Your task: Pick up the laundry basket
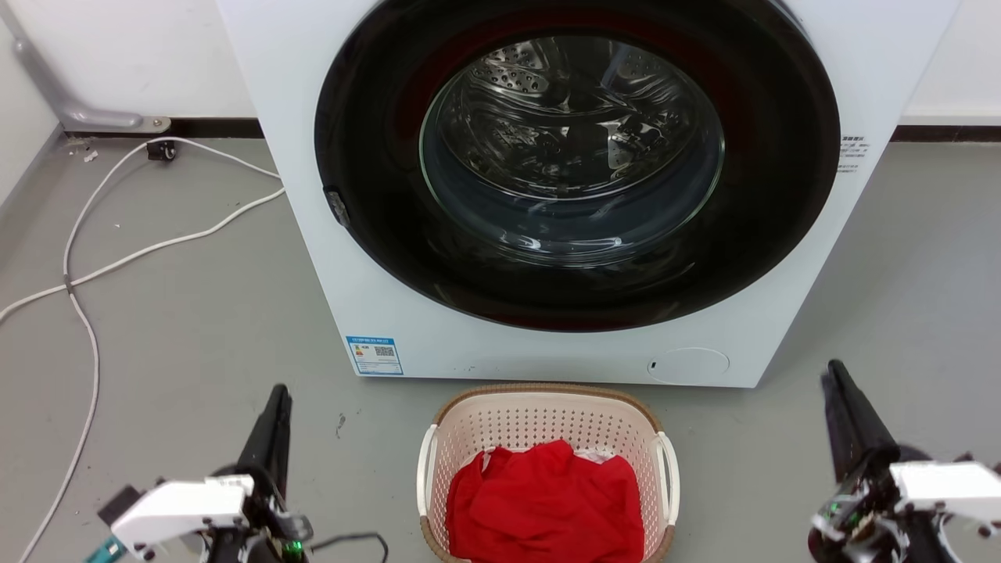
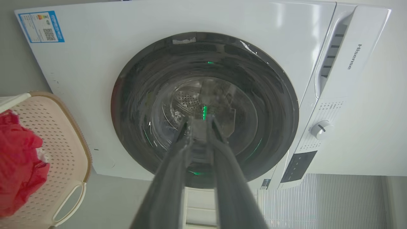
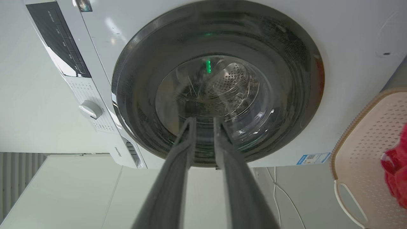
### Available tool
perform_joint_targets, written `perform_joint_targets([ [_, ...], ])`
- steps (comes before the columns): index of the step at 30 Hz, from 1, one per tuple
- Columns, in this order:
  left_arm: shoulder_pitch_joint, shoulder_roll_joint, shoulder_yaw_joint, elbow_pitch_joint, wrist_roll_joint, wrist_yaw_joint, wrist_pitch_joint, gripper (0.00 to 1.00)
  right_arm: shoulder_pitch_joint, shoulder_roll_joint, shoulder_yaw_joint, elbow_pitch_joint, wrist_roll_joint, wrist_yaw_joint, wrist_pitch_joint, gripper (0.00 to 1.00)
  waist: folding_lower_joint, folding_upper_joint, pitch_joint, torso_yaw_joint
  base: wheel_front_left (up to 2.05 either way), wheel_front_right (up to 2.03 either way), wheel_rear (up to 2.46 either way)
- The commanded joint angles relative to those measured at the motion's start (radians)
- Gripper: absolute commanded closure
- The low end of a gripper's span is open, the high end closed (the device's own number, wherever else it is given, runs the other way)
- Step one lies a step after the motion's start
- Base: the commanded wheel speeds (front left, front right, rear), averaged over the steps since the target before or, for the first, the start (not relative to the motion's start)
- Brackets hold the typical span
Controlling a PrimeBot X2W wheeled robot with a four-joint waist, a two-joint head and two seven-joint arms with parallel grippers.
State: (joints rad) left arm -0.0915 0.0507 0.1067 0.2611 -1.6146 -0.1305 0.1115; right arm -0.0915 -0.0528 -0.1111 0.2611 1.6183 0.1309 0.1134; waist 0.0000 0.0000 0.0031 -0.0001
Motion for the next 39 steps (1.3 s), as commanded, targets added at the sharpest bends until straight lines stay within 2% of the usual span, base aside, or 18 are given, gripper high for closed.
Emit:
perform_joint_targets([
  [1, 0.002, -0.001, 0.000, 0.001, 0.000, 0.000, -0.001, 0.00, 0.003, 0.000, 0.001, 0.002, 0.000, 0.000, -0.001, 0.00, 0.0000, 0.0000, 0.000, 0.000, 0.00, 0.00, 0.00],
  [7, 0.008, -0.001, -0.008, -0.024, 0.031, 0.000, -0.031, 0.00, 0.015, 0.001, 0.000, -0.006, -0.044, 0.000, -0.031, 0.00, 0.0000, 0.0000, 0.001, 0.000, 0.00, 0.00, 0.00],
  [14, 0.012, -0.001, -0.013, -0.067, 0.164, 0.005, -0.065, 0.00, 0.026, 0.001, -0.002, -0.053, -0.204, 0.000, -0.065, 0.00, 0.0000, 0.0000, 0.002, -0.001, 0.00, 0.00, 0.00],
  [25, 0.020, -0.001, -0.057, -0.118, 0.396, 0.052, -0.112, 0.00, 0.048, 0.001, 0.029, -0.116, -0.490, 0.000, -0.113, 0.00, 0.0000, 0.0000, 0.004, -0.002, 0.00, 0.00, 0.00],
  [39, 0.035, 0.000, -0.095, -0.149, 0.600, 0.081, -0.166, 0.00, 0.071, 0.001, 0.053, -0.159, -0.737, 0.000, -0.167, 0.00, 0.0000, 0.0000, 0.006, -0.003, 0.00, 0.00, 0.00],
])
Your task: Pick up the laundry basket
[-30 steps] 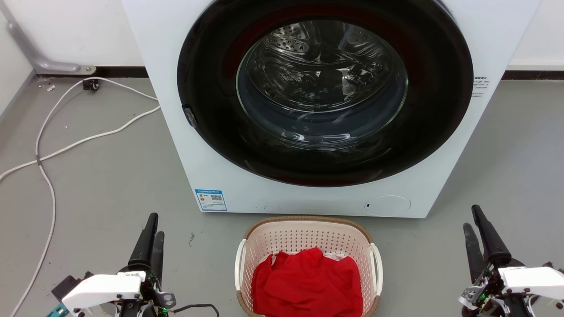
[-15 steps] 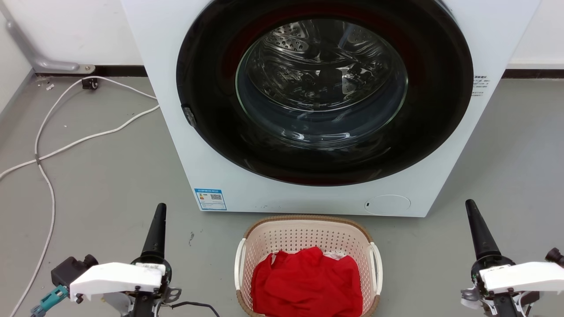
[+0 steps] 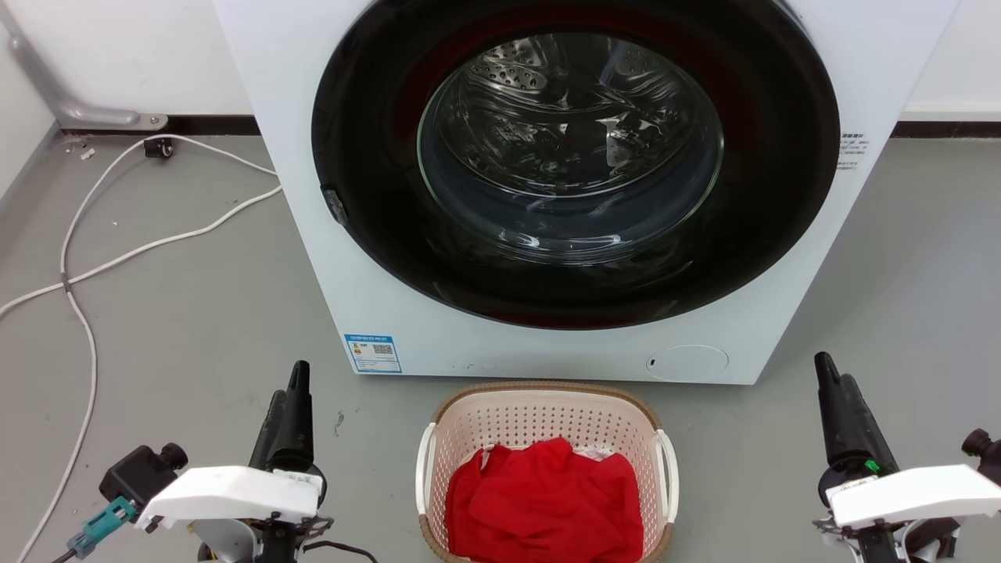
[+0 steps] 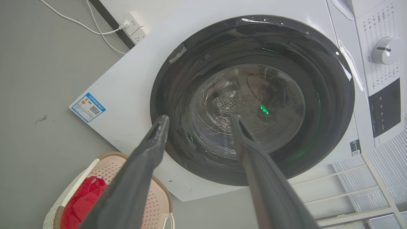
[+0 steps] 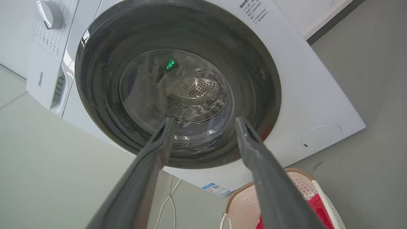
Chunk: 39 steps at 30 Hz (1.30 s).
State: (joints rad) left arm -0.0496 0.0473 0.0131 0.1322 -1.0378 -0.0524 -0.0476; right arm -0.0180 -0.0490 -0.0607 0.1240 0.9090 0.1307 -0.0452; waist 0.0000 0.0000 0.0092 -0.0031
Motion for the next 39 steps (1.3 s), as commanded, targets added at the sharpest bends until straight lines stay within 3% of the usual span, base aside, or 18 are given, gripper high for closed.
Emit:
perform_joint_targets([
  [1, -0.005, 0.003, -0.003, -0.021, 0.036, 0.004, -0.010, 0.00, 0.000, -0.003, 0.003, -0.023, -0.043, 0.000, -0.012, 0.00, 0.0000, 0.0000, 0.000, 0.000, 0.00, 0.00, 0.00],
  [39, 0.033, 0.004, -0.048, -0.052, 0.457, 0.037, -0.119, 0.00, 0.059, -0.002, 0.041, -0.068, -0.555, 0.000, -0.122, 0.00, 0.0000, 0.0000, 0.001, 0.000, 0.00, 0.00, 0.00],
])
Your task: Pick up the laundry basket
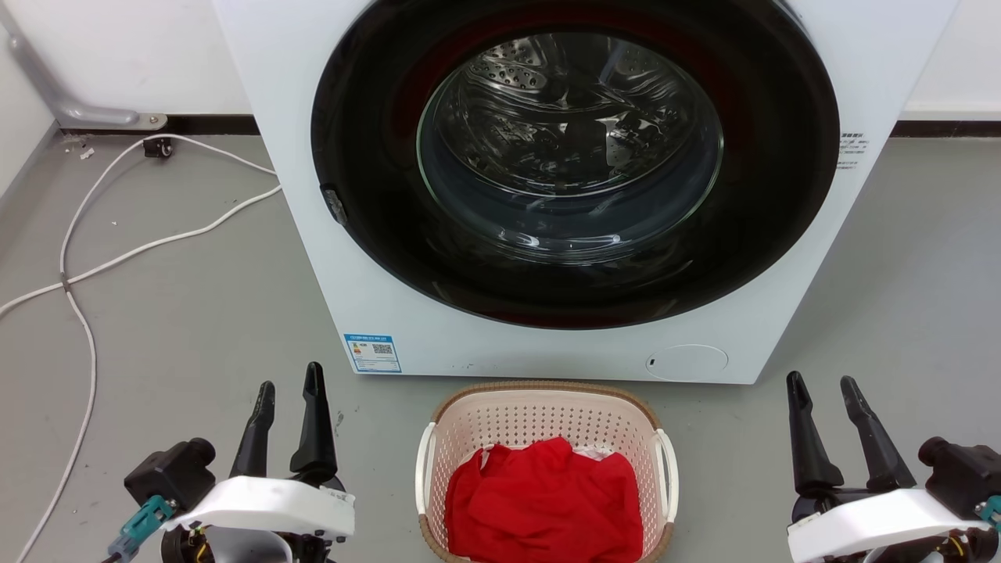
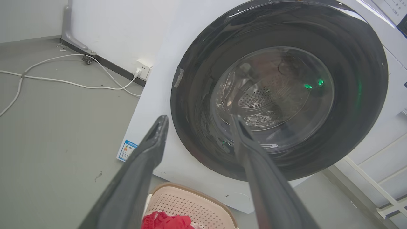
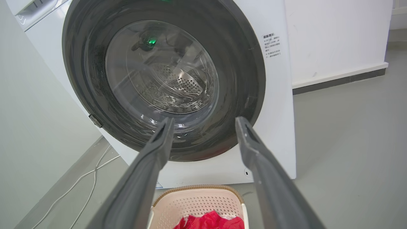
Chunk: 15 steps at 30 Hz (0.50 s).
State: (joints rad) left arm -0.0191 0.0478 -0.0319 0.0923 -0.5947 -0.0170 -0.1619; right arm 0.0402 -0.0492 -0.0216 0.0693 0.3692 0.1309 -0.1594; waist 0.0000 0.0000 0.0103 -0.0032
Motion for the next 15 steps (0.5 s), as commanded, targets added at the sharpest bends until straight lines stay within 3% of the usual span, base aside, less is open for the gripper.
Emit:
perform_joint_targets([
  [1, 0.004, 0.003, -0.004, -0.013, 0.023, 0.002, -0.007, 0.00, 0.002, -0.002, 0.003, -0.015, -0.027, 0.000, -0.010, 0.00, 0.0000, 0.0000, 0.000, 0.000, 0.00, 0.00, 0.00],
  [15, 0.019, 0.003, -0.014, -0.016, 0.149, 0.016, -0.040, 0.00, 0.020, -0.002, 0.011, -0.029, -0.171, 0.000, -0.042, 0.00, 0.0000, 0.0000, -0.002, -0.003, 0.00, 0.00, 0.00],
])
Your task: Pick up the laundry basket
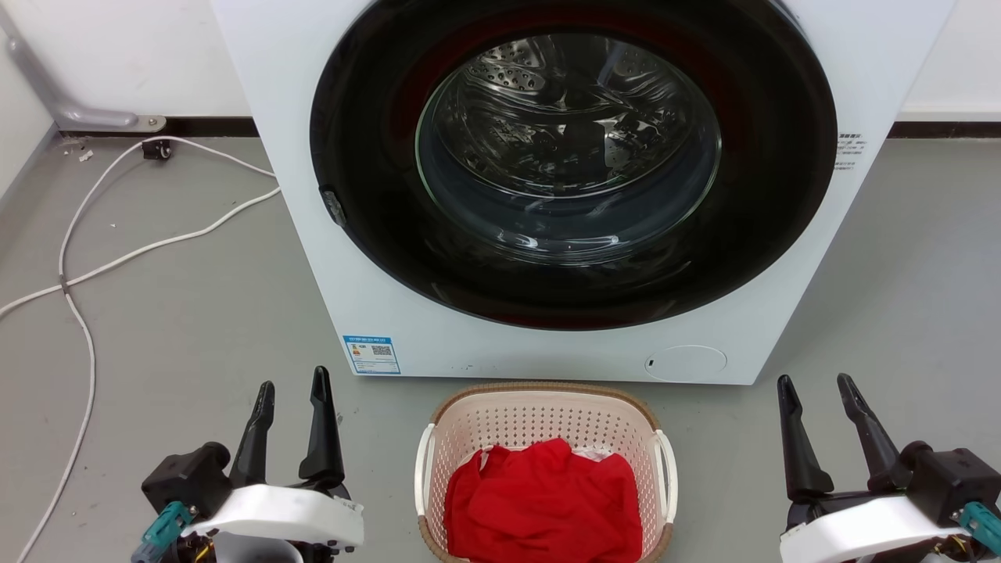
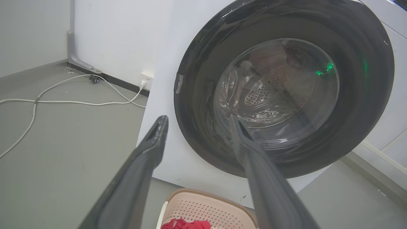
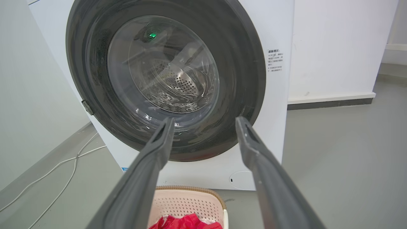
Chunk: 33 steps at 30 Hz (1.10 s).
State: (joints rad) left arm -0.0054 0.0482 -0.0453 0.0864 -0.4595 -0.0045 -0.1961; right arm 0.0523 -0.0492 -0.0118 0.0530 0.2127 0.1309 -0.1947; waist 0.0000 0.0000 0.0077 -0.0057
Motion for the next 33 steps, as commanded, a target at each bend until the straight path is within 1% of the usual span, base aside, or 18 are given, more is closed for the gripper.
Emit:
perform_joint_targets([
  [1, 0.006, 0.003, -0.001, -0.010, 0.021, 0.005, -0.008, 0.00, 0.010, -0.002, 0.002, -0.013, -0.022, 0.000, -0.010, 0.00, 0.0000, 0.0000, 0.000, 0.000, 0.00, 0.00, 0.00],
  [13, 0.014, 0.003, -0.011, -0.015, 0.116, 0.018, -0.032, 0.00, 0.023, -0.002, 0.005, -0.024, -0.135, 0.000, -0.035, 0.00, 0.0000, 0.0000, 0.000, 0.000, 0.00, 0.00, 0.00],
  [33, 0.030, 0.003, -0.022, -0.012, 0.253, 0.035, -0.067, 0.00, 0.040, -0.002, 0.011, -0.033, -0.278, 0.000, -0.069, 0.00, 0.0000, 0.0000, -0.001, -0.003, 0.00, 0.00, 0.00],
])
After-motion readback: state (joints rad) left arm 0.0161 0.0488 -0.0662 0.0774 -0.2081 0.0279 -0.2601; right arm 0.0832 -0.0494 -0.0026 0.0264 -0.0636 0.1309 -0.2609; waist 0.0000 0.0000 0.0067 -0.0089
